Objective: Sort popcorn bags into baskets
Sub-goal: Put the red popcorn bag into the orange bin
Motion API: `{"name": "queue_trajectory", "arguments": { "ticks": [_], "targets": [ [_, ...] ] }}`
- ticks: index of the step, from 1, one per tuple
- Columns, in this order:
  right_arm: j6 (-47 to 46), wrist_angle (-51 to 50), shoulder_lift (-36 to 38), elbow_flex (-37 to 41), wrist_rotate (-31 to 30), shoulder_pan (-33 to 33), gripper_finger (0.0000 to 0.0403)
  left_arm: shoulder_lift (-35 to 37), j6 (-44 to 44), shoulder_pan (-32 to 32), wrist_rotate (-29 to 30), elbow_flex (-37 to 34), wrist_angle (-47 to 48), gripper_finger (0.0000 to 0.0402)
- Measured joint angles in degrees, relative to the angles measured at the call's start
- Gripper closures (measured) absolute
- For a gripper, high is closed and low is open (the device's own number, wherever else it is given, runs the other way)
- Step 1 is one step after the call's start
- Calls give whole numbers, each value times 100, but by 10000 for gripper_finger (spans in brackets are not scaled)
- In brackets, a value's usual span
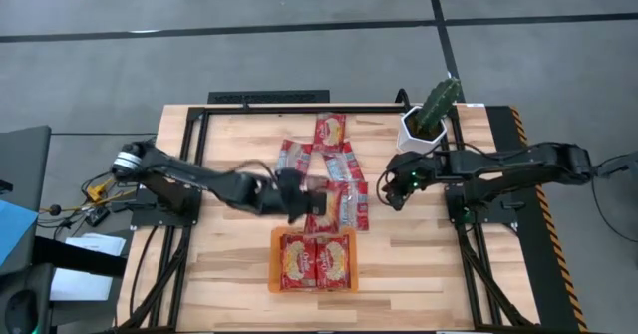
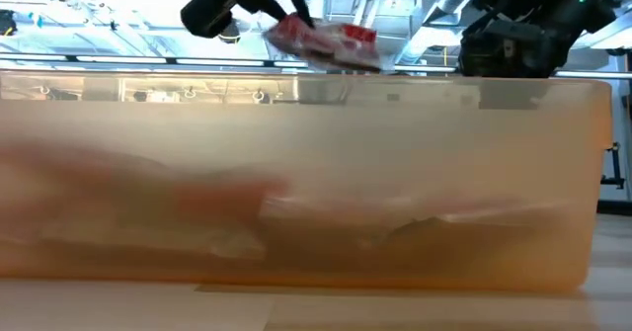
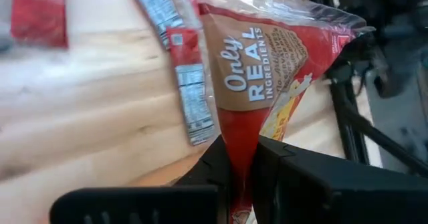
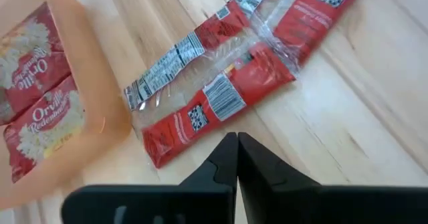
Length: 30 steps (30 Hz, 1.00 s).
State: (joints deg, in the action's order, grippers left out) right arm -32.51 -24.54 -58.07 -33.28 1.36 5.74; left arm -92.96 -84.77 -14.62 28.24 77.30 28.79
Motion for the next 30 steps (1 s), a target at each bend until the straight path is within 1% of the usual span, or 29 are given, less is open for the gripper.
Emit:
{"name": "queue_trajectory", "arguments": {
  "ticks": [3,8,13,16,21,24,27,30],
  "targets": [
    [0,-72,151,0,-6,-4,381,-390,-491,-306,164,0,-319,394],
    [7,-136,210,2,-18,-50,386,-901,-851,-610,65,-2,-911,393],
    [16,-203,209,2,-48,-88,370,-1205,-1188,-846,423,-2,-959,393],
    [2,-181,209,2,-50,-163,363,-1360,-1318,-958,412,0,-1042,393],
    [7,-234,183,4,-50,-294,365,-1611,-1576,-1144,333,-4,-1348,393],
    [1,-210,139,5,-52,-354,372,-1647,-1568,-1175,212,-3,-1228,393],
    [6,-222,140,9,-72,-421,379,-1707,-1565,-1162,22,-5,-1225,392],
    [92,-244,139,7,-142,-442,382,-1702,-1454,-1135,-209,4,-1391,381]
  ]
}}
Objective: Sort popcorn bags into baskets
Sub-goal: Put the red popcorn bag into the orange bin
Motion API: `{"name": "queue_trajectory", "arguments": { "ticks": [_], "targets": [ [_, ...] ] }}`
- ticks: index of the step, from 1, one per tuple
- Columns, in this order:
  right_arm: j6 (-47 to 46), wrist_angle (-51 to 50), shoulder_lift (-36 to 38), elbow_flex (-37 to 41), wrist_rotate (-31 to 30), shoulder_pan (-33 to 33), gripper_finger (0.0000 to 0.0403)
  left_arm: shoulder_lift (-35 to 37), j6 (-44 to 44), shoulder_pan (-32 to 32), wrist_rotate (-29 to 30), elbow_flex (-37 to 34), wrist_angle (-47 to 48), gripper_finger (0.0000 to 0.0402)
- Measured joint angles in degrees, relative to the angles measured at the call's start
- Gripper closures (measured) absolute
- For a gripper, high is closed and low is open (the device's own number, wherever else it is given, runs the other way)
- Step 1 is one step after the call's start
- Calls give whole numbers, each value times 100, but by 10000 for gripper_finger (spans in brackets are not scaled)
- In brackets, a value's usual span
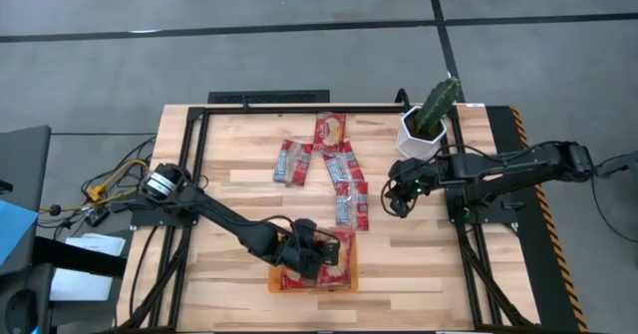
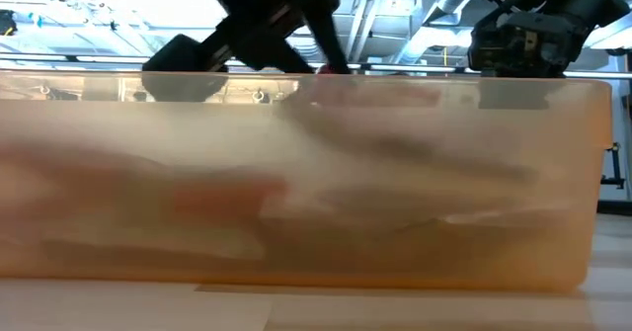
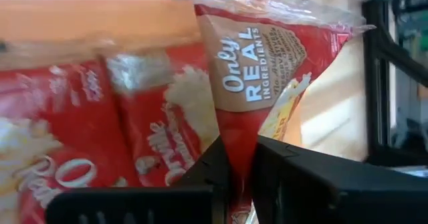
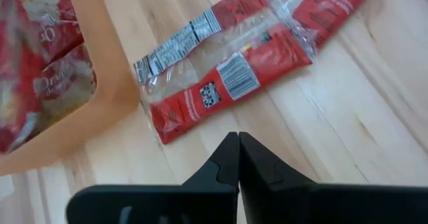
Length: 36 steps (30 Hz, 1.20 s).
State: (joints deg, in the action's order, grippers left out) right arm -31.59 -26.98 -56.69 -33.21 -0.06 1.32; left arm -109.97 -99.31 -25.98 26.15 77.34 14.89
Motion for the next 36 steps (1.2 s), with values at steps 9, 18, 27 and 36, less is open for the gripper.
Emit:
{"name": "queue_trajectory", "arguments": {
  "ticks": [9,18,27,36],
  "targets": [
    [77,22,0,0,-15,17,362,7,209,22,-220,-2,-153,280],
    [57,45,0,0,-12,33,362,436,1015,433,-919,-6,188,179],
    [-792,251,-130,-7,-34,33,373,1324,1532,918,63,-2,1355,166],
    [-1447,457,-1150,190,-303,-82,381,837,2804,1966,-819,-37,539,166]
  ]
}}
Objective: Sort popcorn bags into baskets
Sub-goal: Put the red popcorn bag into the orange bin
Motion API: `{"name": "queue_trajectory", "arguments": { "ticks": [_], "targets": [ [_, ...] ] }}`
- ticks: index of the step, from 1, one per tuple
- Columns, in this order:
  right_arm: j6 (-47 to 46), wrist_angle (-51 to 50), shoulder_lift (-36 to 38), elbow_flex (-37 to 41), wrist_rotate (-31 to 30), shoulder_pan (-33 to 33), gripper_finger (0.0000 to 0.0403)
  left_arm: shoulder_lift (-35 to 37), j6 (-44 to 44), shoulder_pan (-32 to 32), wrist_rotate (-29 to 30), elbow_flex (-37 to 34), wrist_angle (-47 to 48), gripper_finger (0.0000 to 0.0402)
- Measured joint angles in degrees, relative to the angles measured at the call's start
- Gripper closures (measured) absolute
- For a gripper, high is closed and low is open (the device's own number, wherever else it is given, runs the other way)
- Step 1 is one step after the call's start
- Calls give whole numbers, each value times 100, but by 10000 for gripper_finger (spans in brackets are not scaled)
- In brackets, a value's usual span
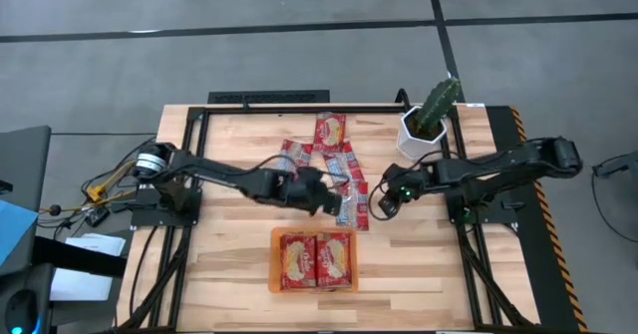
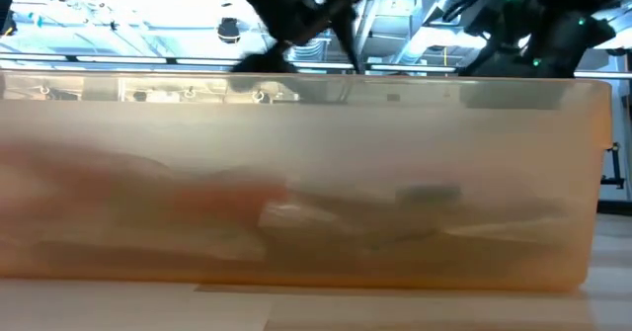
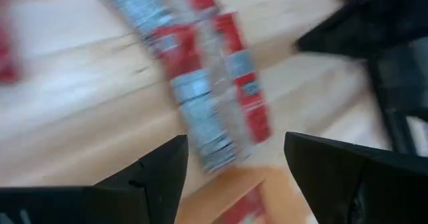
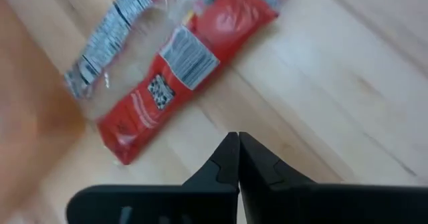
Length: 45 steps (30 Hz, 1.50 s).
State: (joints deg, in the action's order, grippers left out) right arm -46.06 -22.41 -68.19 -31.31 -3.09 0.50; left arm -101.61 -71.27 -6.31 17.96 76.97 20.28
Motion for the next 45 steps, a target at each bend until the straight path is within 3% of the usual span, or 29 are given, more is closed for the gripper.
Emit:
{"name": "queue_trajectory", "arguments": {
  "ticks": [11,20,26,35,39,45],
  "targets": [
    [-154,856,-1130,4,48,-12,366,-995,559,750,-1287,-24,-482,166],
    [-215,1662,-1644,-6,447,-20,381,-1559,364,799,-1628,-26,-1020,166],
    [-366,1811,-1683,4,393,-42,374,-1874,295,807,-2110,-13,-1619,166],
    [-445,2208,-1768,11,332,-45,373,-1910,418,820,-2173,-13,-1780,171],
    [-361,2187,-1768,11,319,-45,382,-1913,462,833,-2197,-15,-1738,212],
    [-361,2182,-1761,11,319,-43,381,-1925,639,879,-2203,-24,-1682,324]
  ]
}}
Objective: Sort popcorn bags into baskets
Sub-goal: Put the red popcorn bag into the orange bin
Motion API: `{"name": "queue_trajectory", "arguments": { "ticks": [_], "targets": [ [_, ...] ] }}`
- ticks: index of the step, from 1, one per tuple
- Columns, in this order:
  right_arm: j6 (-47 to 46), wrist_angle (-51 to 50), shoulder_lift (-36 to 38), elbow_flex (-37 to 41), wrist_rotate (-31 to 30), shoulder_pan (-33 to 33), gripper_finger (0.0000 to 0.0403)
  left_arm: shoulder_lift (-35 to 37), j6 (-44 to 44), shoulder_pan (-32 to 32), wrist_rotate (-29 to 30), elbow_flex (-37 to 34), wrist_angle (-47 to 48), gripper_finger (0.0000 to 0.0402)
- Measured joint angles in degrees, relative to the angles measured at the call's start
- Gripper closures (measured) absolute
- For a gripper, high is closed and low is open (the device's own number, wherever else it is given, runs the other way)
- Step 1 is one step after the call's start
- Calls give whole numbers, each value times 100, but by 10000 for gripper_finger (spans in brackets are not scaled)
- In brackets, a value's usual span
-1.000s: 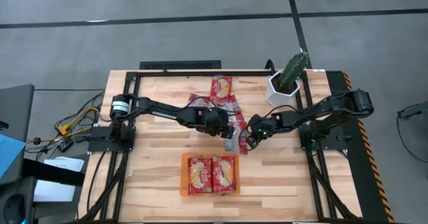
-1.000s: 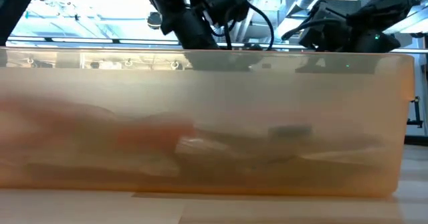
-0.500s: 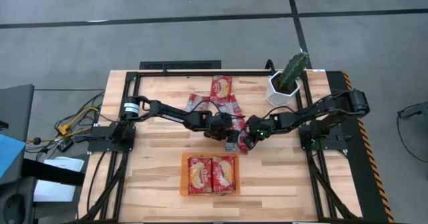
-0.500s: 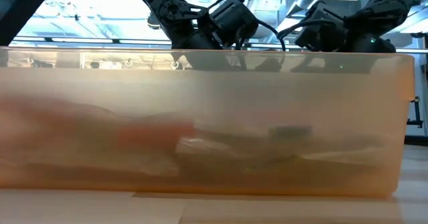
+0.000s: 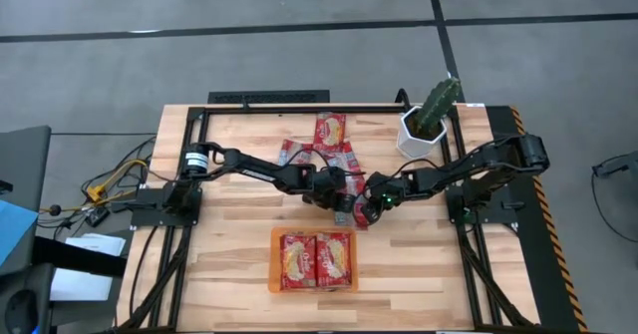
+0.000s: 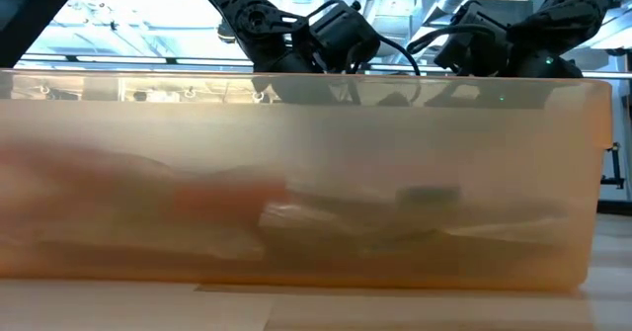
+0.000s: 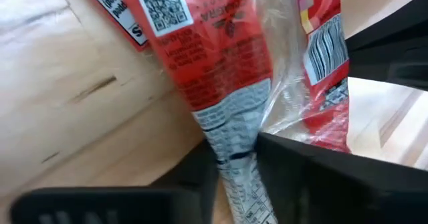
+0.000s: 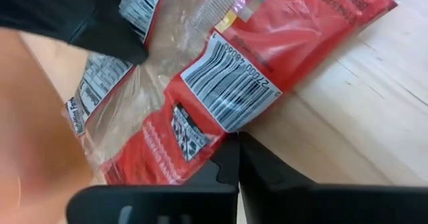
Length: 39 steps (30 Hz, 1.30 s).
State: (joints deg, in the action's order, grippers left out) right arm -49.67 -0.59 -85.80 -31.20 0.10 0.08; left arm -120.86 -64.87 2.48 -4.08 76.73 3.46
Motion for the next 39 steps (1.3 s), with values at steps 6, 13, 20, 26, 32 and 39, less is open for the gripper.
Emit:
{"name": "queue_trajectory", "arguments": {
  "ticks": [6,13,20,26,32,39],
  "targets": [
    [-12,-38,68,0,2,0,367,-9,89,58,-120,-2,2,391],
    [179,-311,789,-20,-6,112,383,155,187,229,-650,-11,110,396],
    [226,-1066,2016,-13,-174,369,381,881,543,413,-592,-11,605,399],
    [170,-1589,2999,-11,-388,503,367,1830,790,314,-651,-9,1495,401],
    [168,-1716,3483,-13,-648,484,379,3058,469,-440,-88,-2,2472,401],
    [167,-1737,3464,-11,-669,483,383,3774,-829,-2134,1575,2,3670,401]
  ]
}}
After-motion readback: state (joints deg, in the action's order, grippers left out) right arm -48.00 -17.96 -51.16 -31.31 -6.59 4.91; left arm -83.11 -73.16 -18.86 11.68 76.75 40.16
